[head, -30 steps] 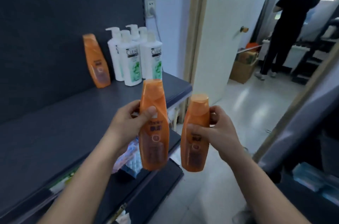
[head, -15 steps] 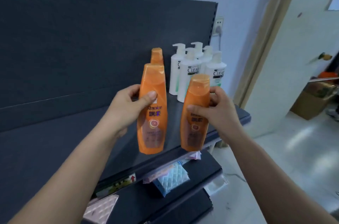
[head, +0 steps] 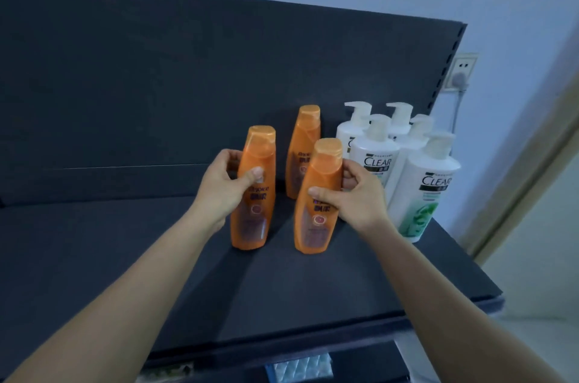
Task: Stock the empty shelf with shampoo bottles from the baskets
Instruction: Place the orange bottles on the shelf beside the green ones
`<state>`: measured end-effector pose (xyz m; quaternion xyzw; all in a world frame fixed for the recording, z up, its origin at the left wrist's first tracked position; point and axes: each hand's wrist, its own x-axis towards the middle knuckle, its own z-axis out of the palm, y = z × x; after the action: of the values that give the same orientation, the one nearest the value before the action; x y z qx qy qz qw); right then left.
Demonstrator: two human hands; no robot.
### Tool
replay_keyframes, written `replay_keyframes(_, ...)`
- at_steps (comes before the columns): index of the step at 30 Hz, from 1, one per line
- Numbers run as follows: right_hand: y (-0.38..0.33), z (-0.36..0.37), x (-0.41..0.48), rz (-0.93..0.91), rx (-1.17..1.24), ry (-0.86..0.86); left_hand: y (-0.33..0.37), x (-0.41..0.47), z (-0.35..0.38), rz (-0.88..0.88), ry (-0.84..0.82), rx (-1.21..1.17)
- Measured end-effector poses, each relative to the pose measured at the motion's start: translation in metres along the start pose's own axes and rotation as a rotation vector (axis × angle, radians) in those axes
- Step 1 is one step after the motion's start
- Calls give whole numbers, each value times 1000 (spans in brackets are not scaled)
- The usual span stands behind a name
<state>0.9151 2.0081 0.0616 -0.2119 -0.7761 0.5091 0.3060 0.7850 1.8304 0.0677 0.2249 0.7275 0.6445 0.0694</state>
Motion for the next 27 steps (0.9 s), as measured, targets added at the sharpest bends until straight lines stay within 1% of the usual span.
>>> replay_keyframes(4, 9, 2, 25, -2, 10, -22, -4, 21, 15, -1, 32, 0)
replay_keyframes(9, 16, 10, 49, -35, -2, -35, -10, 46, 28, 48, 37, 37)
replay_keyframes(13, 19, 18, 60, -46, -20, -29, -20, 62, 28, 76, 41, 133)
replay_keyframes(16, 24, 21, 60, -58, -96, -23, -31, 65, 26, 101, -2, 315)
replay_keyframes(19, 30, 23, 51, -49, -213, -27, -38, 67, 28, 124, 67, 480)
replay_keyframes(22, 39, 26, 46, -26, -294, -3, -37, 72, 31, 172, 88, 530)
replay_keyframes(27, 42, 31, 51, -25, -314, 13, -37, 82, 34, 191, 86, 555)
